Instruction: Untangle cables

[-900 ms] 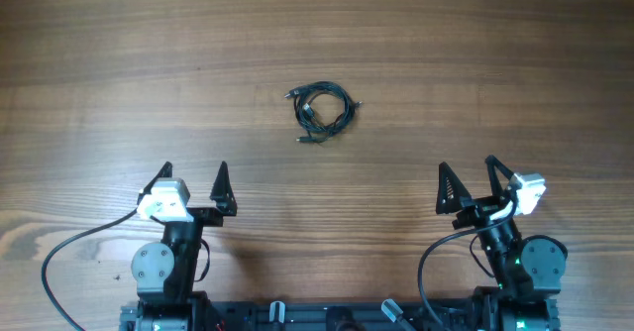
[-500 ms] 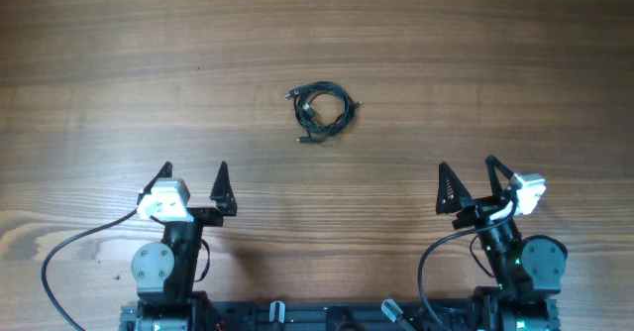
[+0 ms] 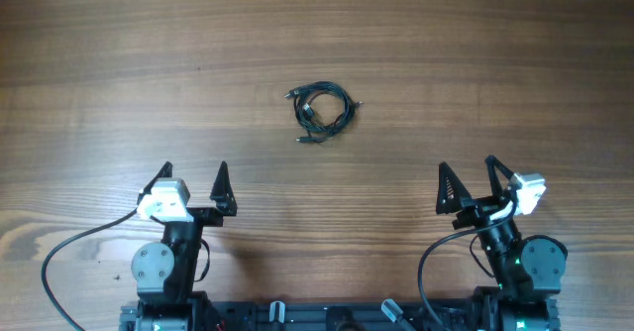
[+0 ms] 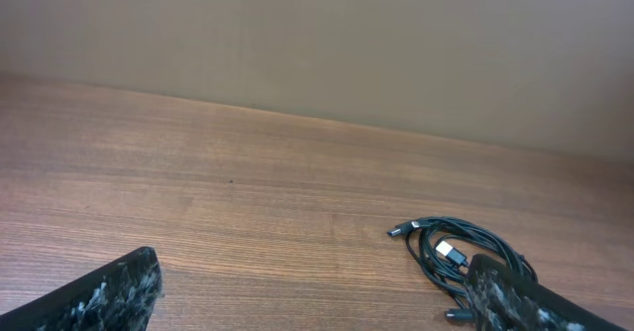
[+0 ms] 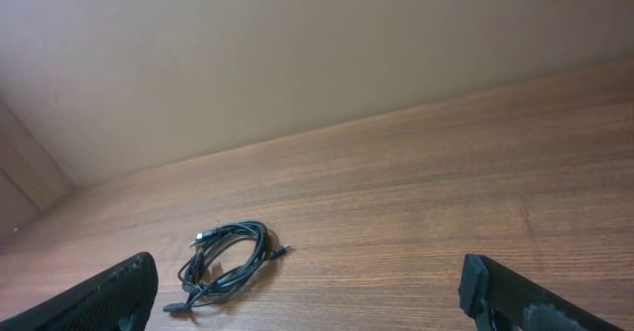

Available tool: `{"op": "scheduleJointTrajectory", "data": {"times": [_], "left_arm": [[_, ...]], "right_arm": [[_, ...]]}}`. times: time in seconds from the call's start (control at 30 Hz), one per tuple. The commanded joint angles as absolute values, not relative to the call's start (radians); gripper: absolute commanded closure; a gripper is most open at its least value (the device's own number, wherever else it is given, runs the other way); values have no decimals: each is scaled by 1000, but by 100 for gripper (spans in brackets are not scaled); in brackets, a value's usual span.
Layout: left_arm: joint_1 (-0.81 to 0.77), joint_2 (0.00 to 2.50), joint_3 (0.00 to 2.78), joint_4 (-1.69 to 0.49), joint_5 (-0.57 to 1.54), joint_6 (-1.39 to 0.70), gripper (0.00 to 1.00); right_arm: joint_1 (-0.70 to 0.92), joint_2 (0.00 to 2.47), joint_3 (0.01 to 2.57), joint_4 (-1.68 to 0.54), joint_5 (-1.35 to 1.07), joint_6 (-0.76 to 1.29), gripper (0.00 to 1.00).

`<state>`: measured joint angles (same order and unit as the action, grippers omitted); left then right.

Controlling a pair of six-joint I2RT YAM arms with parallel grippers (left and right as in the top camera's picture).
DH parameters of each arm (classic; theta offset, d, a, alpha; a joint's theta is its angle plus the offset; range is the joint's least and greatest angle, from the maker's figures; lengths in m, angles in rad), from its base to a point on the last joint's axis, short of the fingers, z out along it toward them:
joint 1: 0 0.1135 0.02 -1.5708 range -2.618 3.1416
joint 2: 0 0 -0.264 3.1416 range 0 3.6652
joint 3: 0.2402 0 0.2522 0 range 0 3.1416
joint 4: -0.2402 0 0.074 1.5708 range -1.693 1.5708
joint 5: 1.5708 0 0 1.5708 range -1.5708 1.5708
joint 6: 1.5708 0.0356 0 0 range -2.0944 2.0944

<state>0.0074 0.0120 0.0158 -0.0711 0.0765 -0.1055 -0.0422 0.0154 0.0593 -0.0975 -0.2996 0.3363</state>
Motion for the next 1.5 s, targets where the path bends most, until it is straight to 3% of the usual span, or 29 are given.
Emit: {"op": "scheduleJointTrajectory", "data": {"times": [0.0,0.23,0.47,0.57,0.73,0.87,0.93,1.1,1.23,1.37,1.47], "left_arm": [[2,8,7,-71,88,-82,0],[2,8,7,-70,89,-83,0],[2,8,7,-36,245,-297,0],[2,8,11,16,325,-502,0],[0,195,360,-292,374,-340,0],[-27,533,781,-493,378,-341,0],[-41,669,960,-644,377,-341,0],[-42,832,1044,-770,389,-354,0],[-71,1002,1096,-807,444,-297,1],[-168,1185,1293,-934,236,-235,0],[-182,1235,1336,-941,207,-234,0]], "right_arm": [[-43,4,54,-95,-316,343,0],[-43,5,54,-94,-316,344,0],[-43,8,54,-78,-311,708,0],[-43,43,55,-83,-451,588,0],[-43,323,306,-106,-575,402,0],[-43,701,778,-453,-739,208,0],[-43,850,992,-653,-679,169,0],[-41,1075,1089,-760,-700,121,0],[88,1226,1116,-763,-658,-25,0],[339,1378,1251,-796,-439,-140,0],[459,1466,1266,-688,-374,-183,0]]}}
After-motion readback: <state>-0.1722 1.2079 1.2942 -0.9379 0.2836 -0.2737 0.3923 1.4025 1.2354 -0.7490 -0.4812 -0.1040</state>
